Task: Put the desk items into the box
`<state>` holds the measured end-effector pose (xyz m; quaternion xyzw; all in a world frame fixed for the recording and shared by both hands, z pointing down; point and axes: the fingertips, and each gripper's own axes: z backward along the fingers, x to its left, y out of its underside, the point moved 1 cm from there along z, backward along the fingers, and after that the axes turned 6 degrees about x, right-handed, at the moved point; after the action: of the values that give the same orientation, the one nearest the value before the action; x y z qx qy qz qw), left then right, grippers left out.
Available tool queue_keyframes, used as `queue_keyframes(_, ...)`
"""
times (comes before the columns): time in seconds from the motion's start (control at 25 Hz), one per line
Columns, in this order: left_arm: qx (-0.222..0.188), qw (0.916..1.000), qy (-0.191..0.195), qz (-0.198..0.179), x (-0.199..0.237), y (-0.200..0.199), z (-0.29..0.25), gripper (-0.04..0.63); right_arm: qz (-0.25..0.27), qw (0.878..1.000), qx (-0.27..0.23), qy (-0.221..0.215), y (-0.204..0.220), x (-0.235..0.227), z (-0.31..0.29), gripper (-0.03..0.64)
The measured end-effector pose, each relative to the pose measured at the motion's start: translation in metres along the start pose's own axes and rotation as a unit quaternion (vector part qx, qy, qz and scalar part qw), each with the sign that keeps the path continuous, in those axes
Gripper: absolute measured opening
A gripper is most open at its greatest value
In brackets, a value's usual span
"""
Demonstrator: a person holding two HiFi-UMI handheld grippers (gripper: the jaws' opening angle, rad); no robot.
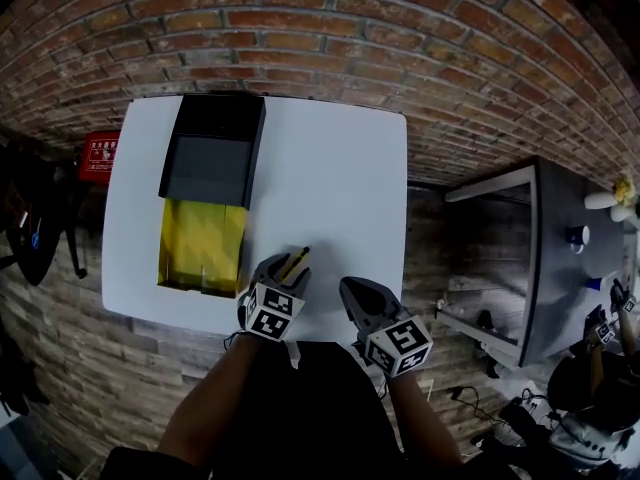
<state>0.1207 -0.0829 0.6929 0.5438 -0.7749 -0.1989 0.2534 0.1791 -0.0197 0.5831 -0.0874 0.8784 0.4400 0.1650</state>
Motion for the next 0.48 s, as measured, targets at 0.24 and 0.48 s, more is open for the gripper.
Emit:
queue_keyframes(0.24, 0.01, 0.9999, -0.005, 0.009, 0.002, -0.0004, -0.0061, 0.185, -0.006, 1.0, 0.003, 0.003, 0.0037, -0.0049, 0.0017, 0.021)
queue_keyframes(0.48, 0.021, 0.9997, -0.013, 0.009, 0.0046, 0.0013, -0.0086, 0.133, -0.008, 1.0, 0.004, 0.008, 0.0057, -0.0091, 0.0039, 0.021)
